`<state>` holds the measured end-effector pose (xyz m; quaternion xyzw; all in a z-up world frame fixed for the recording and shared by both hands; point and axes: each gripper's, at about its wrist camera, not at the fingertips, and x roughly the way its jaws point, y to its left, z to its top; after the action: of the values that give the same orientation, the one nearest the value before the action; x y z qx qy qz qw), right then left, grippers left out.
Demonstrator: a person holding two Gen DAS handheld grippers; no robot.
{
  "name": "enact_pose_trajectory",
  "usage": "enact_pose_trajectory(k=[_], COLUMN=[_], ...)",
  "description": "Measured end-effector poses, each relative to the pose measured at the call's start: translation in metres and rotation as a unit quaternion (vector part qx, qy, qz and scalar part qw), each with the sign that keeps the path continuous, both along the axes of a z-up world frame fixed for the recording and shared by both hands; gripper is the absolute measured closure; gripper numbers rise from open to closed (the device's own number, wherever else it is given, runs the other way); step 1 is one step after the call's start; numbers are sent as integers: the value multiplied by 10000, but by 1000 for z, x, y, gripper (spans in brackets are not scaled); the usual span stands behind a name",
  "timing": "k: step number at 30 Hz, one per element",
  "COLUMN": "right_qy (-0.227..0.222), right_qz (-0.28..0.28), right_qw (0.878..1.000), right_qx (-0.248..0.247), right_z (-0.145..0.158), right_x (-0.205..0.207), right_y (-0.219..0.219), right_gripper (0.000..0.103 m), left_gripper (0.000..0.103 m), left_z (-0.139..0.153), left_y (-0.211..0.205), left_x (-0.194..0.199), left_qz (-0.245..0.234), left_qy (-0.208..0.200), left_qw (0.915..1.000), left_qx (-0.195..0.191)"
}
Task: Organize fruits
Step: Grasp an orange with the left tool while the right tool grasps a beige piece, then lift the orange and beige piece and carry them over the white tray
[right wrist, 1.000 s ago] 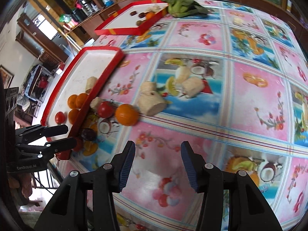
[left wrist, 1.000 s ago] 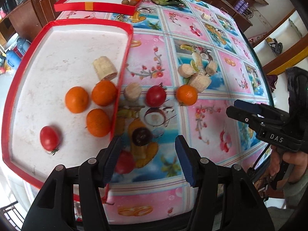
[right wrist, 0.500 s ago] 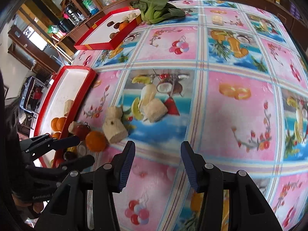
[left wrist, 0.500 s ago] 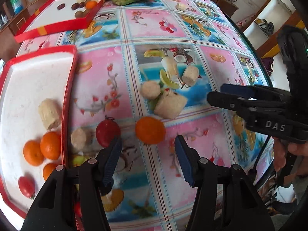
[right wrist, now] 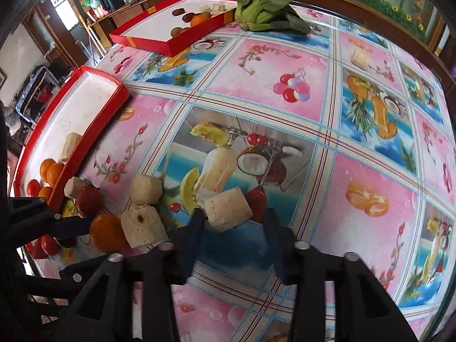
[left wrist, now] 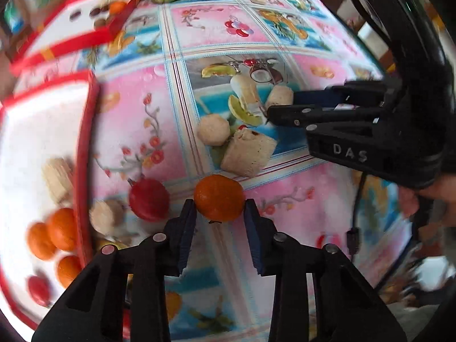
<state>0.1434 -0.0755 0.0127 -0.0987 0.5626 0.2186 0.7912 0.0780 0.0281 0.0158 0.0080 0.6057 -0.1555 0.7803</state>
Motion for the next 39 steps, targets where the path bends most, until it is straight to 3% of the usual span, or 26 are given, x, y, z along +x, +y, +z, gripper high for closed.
enact_pose_trajectory(k=[5,21,39], right_qy=[52,66,13], right_qz=[21,-206,-193], right_qw=[10000,9993,9986], right_qx=[51,289,485], right_z=[0,11,30], right_x=[-12,-54,-74], right_y=[-1,-10,5], right_gripper=[73,73,73], left_gripper=[72,72,72], left_z=[-1,18,30], left_y=[12,3,28], left_x=[-13,-41,-53], left_qz=[223,-56,85], left_qy=[181,-20,-110], left_qw=[9990,9998,9993], left_qx=[-347,-164,-345])
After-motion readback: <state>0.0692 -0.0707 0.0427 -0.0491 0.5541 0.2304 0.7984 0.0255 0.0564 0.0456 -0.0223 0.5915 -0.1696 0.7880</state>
